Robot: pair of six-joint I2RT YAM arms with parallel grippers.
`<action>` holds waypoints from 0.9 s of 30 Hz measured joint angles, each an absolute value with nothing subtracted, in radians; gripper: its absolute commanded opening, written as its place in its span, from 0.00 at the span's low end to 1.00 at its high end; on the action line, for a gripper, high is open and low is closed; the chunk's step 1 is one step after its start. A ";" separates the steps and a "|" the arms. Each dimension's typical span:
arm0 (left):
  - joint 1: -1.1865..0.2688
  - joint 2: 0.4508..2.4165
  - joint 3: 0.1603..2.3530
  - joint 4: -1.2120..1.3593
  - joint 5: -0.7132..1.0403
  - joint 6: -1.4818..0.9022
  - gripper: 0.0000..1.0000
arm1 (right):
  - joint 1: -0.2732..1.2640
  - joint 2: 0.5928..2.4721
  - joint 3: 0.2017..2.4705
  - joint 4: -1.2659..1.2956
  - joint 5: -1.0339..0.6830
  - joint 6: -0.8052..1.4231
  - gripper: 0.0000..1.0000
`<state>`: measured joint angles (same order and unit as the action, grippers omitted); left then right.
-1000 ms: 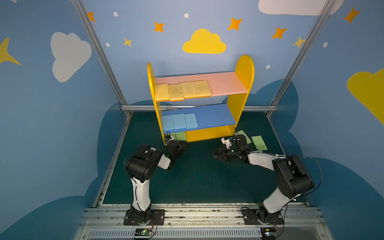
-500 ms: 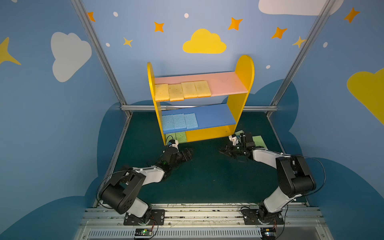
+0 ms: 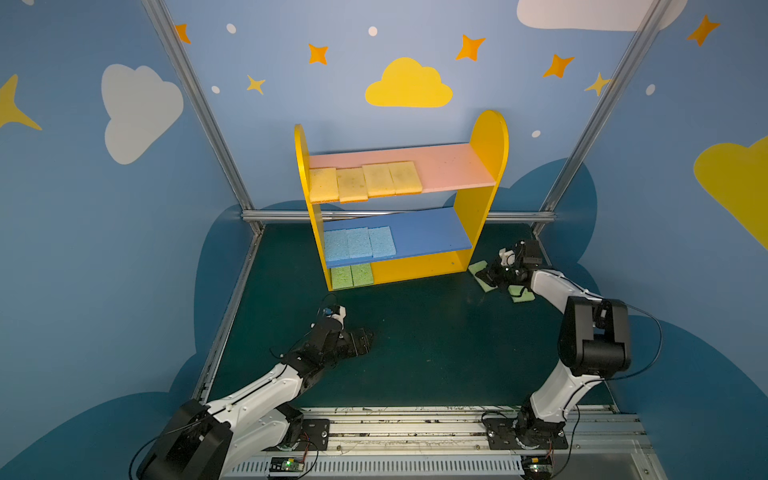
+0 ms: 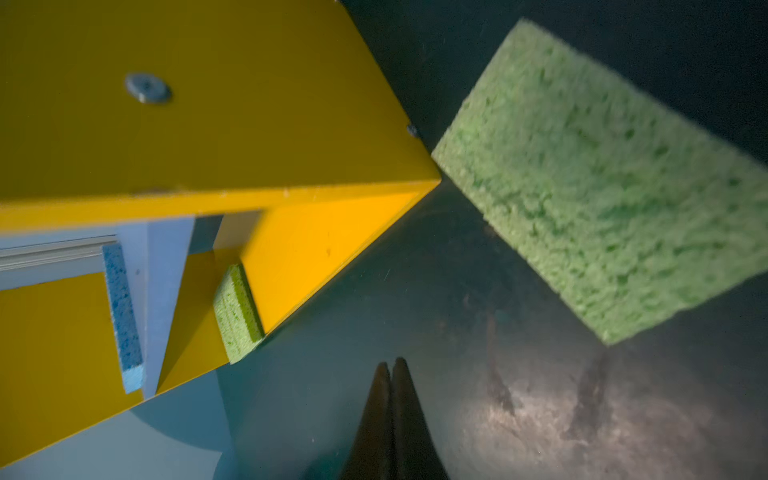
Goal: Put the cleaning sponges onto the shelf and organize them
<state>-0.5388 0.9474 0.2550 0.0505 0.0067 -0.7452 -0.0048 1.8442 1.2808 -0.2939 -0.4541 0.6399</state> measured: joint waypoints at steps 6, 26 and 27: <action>-0.537 0.767 0.223 -0.065 -0.065 -0.744 0.99 | 0.006 2.005 1.475 -0.442 -0.309 0.578 0.00; -0.443 0.782 0.225 -0.130 -0.047 -0.746 0.99 | 0.062 2.025 1.355 -0.427 -0.266 0.546 0.00; -0.442 0.796 0.230 -0.126 -0.043 -0.746 1.00 | 0.072 2.005 1.321 -0.411 -0.277 0.550 0.00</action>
<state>-0.4416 0.7959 0.2302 -0.1265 -0.0425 -0.7460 0.0723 2.0052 1.3212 -0.4107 -0.2768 0.5503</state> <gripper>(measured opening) 0.995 0.047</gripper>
